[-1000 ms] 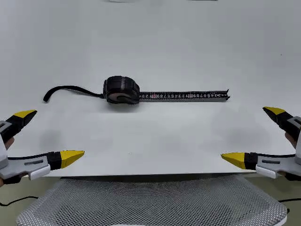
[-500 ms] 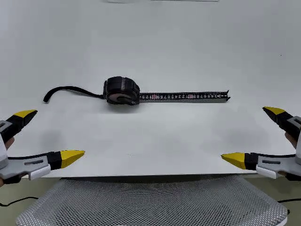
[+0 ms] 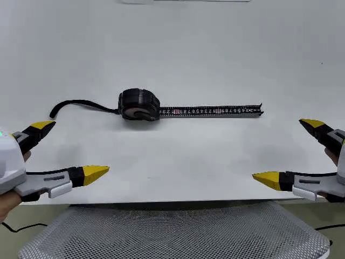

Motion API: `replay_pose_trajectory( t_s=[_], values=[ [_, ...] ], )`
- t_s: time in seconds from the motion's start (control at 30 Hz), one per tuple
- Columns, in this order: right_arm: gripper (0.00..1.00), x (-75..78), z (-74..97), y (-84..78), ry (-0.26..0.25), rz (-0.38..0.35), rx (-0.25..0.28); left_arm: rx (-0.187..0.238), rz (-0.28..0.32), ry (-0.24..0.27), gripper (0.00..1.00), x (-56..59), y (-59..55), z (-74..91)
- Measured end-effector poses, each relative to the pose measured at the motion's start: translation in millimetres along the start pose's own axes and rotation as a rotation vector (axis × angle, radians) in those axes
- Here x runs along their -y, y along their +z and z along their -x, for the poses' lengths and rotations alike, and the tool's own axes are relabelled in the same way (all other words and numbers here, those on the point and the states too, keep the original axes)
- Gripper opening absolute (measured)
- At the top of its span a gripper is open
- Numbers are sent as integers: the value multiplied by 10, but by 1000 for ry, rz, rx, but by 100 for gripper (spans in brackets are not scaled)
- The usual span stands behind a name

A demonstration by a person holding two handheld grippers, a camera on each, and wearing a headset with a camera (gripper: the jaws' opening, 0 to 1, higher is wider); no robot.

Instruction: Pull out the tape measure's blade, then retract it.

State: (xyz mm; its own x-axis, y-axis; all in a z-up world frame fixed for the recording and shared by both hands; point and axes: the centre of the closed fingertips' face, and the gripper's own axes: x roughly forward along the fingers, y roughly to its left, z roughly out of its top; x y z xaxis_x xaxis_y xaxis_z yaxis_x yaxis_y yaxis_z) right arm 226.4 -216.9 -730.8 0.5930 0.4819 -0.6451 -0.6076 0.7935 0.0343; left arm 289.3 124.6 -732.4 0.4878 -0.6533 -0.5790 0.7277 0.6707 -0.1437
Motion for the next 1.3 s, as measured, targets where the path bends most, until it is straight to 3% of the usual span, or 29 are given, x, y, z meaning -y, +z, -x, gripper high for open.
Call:
replay_pose_trajectory(
  t_s=[0.5, 0.97, 1.3],
  values=[
    [99, 67, -30, 26, -2, 1, 3, -3, 10, -11, 94, 121, 110, -258],
    [99, 88, -38, 27, -4, 3, 1, 5, 17, -14, 92, 145, 192, -377],
    [95, 135, -64, 47, 6, 17, -2, 42, 48, -7, 92, 173, 368, -578]
  ],
)
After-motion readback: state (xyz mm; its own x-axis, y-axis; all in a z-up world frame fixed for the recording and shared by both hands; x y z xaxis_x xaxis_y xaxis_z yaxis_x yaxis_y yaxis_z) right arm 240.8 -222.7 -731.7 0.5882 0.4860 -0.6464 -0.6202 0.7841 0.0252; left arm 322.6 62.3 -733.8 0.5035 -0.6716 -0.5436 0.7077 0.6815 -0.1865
